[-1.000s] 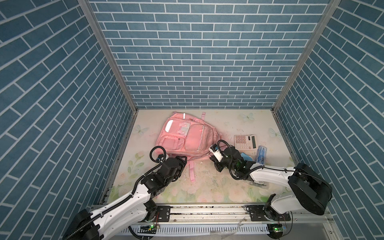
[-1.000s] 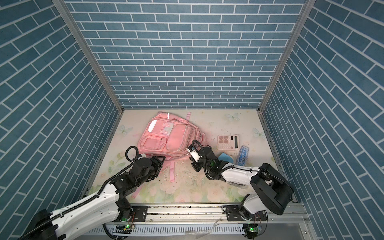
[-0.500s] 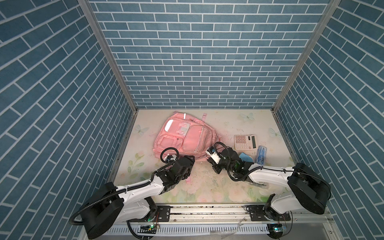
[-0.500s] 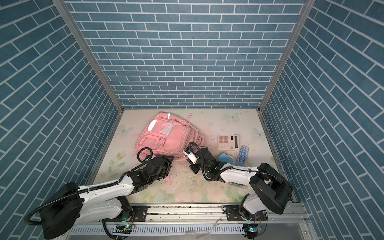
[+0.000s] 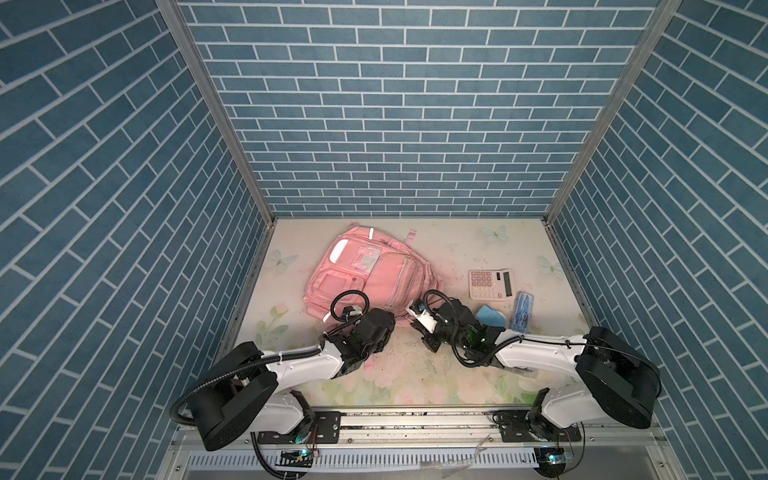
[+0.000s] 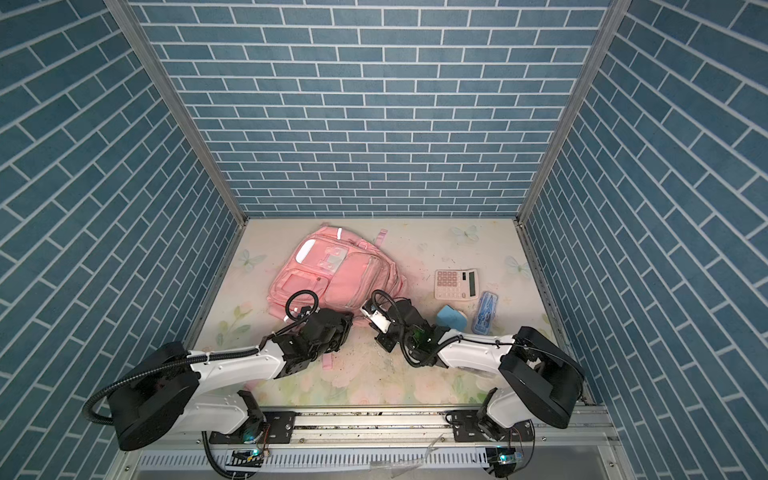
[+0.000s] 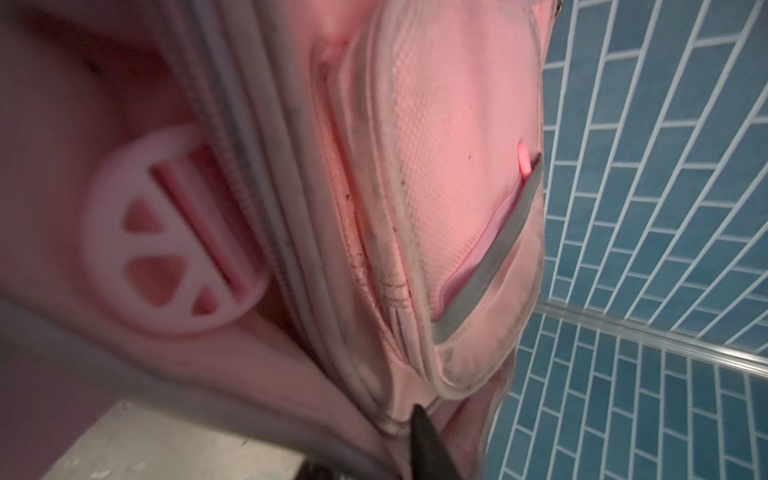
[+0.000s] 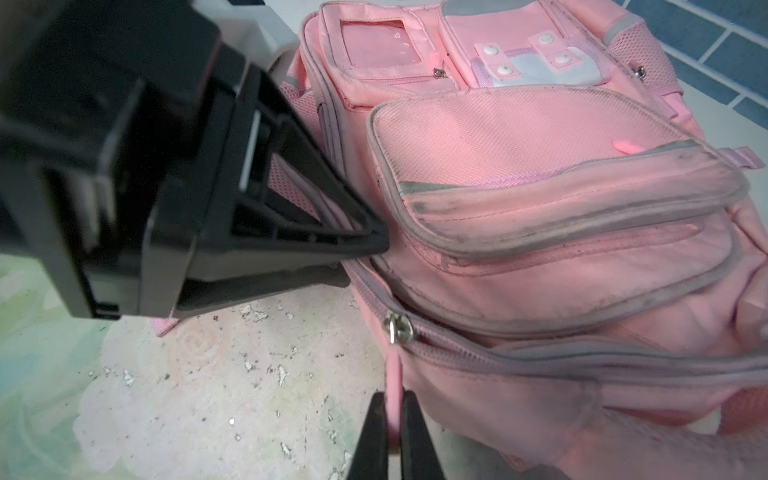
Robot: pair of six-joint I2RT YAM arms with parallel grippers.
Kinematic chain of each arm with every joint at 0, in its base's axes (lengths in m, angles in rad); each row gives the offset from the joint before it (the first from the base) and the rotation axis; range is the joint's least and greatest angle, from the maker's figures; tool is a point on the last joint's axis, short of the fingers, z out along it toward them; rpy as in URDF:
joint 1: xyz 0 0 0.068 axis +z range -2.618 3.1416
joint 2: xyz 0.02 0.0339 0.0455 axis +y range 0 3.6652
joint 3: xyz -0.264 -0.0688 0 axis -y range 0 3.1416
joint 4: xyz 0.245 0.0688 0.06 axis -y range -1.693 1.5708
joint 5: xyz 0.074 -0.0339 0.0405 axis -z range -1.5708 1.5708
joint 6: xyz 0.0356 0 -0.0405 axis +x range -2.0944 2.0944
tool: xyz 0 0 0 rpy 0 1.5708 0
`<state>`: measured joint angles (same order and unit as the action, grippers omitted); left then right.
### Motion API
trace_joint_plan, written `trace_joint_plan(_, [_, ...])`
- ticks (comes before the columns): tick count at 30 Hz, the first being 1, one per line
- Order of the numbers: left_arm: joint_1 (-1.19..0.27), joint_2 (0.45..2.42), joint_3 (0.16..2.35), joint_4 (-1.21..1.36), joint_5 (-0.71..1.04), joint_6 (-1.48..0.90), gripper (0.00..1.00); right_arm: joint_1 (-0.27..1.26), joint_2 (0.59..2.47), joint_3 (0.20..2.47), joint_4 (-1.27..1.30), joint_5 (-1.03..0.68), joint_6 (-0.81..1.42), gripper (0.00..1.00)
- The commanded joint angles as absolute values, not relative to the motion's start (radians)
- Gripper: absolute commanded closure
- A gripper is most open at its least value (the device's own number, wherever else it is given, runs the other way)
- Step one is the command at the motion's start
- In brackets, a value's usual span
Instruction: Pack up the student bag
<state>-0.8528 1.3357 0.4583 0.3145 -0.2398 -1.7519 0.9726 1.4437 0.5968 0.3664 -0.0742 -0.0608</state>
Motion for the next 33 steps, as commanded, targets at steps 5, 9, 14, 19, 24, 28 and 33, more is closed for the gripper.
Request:
trace_joint_plan(5, [-0.826,1.297,0.43,0.348,-0.247,-1.688,1.0,0.966,1.416,0.593,0.393,-0.023,-0.061,1.0])
trace_joint_plan(9, [-0.811,1.263,0.412,0.343,-0.219,-1.661,1.0,0.918,1.407,0.593,0.391,-0.039,-0.033,1.0])
trace_joint_plan(14, [-0.791,1.203,0.395,0.302,-0.179,-1.606,1.0,0.809,1.373,0.571,0.4,-0.075,0.026,1.0])
trace_joint_plan(19, [-0.749,1.169,0.394,0.294,-0.076,-1.511,1.0,0.686,1.378,0.585,0.355,-0.108,0.034,1.0])
trace_joint_plan(24, [-0.729,1.193,0.442,0.252,0.059,-1.391,1.0,0.582,1.402,0.621,0.353,-0.159,-0.005,1.0])
trace_joint_plan(28, [-0.715,1.198,0.465,0.229,0.103,-1.337,1.0,0.541,1.43,0.651,0.325,-0.184,-0.034,1.0])
trace_joint_plan(33, [-0.687,1.208,0.485,0.208,0.148,-1.281,1.0,0.541,1.398,0.621,0.309,-0.208,-0.042,1.0])
